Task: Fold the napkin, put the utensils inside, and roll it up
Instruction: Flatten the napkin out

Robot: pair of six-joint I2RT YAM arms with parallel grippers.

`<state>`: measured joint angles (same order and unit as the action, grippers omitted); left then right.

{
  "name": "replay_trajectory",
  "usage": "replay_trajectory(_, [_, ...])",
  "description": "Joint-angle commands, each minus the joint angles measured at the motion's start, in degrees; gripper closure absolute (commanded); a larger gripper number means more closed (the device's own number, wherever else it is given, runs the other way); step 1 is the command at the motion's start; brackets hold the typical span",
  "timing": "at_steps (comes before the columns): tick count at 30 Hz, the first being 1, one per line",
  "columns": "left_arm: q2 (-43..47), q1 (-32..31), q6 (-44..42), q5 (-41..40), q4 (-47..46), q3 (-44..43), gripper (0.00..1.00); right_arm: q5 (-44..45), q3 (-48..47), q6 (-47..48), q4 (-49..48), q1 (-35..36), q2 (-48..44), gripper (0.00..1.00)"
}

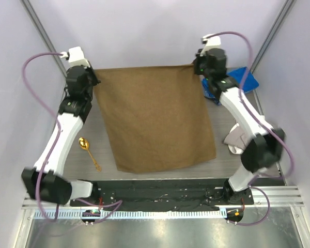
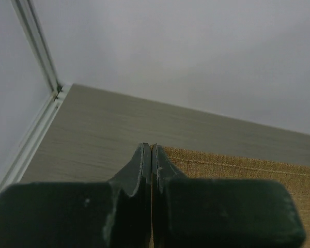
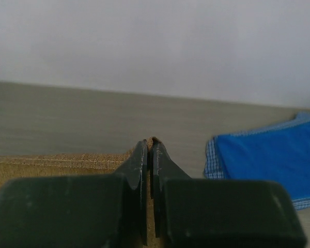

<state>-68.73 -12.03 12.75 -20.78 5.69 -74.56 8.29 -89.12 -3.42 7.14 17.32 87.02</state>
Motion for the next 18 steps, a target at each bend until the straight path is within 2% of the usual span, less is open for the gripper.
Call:
replay_trajectory(1, [-12.8,6.8,-2.6,4.3,-7.1,-4.4,1.00,1.6,-9.4,2.4,-4.1,-1.8,14.6,0.99])
replay_trajectory(3, [-19.3,8.5,-3.3,6.1,-5.9,-8.4,0.99,0.9,-16.9,2.3,-4.3,-2.4,25.1,0.97])
replay_trajectory(4, [-22.5,9.0,-3.4,7.0,-1.3,-13.9,0.94,0.3,-20.2,2.3,-3.4,-2.6,29.0,0.88])
replay_trajectory(5, [-28.8,9.5,-3.3,7.2,1.0,-17.0,0.85,-0.2,-27.3,2.0,-0.2,-2.8,32.4,0.77])
replay_trajectory(6, [-31.3,9.9,-3.2,7.5,3.5,-20.1,0.57,-1.9,-31.3,2.0,2.0,-3.1,38.8,0.51])
replay_trajectory(7, [-33.7,10.1,-3.3,7.8,6.3,-25.2,0.39,-2.6,-35.4,1.9,4.5,-3.2,41.2,0.41])
replay_trajectory(8, [-35.8,10.0,-3.1,7.5,9.1,-27.1,0.27,-3.3,-41.2,1.8,8.6,-3.2,43.0,0.35])
replay_trajectory(10, [-36.2,10.1,-2.1,7.2,10.6,-29.6,0.07,-4.8,-43.2,1.6,10.2,-3.1,44.5,0.23])
replay_trajectory(12, [-34.5,10.1,-0.4,7.8,10.4,-29.5,0.00,-5.0,-41.1,1.0,9.6,-3.1,43.1,0.16])
replay_trajectory(13, [-33.8,10.0,0.2,7.9,10.9,-29.7,0.00,-5.1,-40.0,0.4,9.6,-3.2,41.1,0.14])
replay_trajectory(16, [-30.5,10.1,3.0,10.0,15.4,-29.6,0.00,-6.6,-32.5,-1.2,8.5,-2.9,36.6,0.14])
replay_trajectory(18, [-26.8,10.1,5.2,11.4,19.1,-28.2,0.00,-10.3,-23.7,-3.3,5.7,-2.6,30.9,0.14])
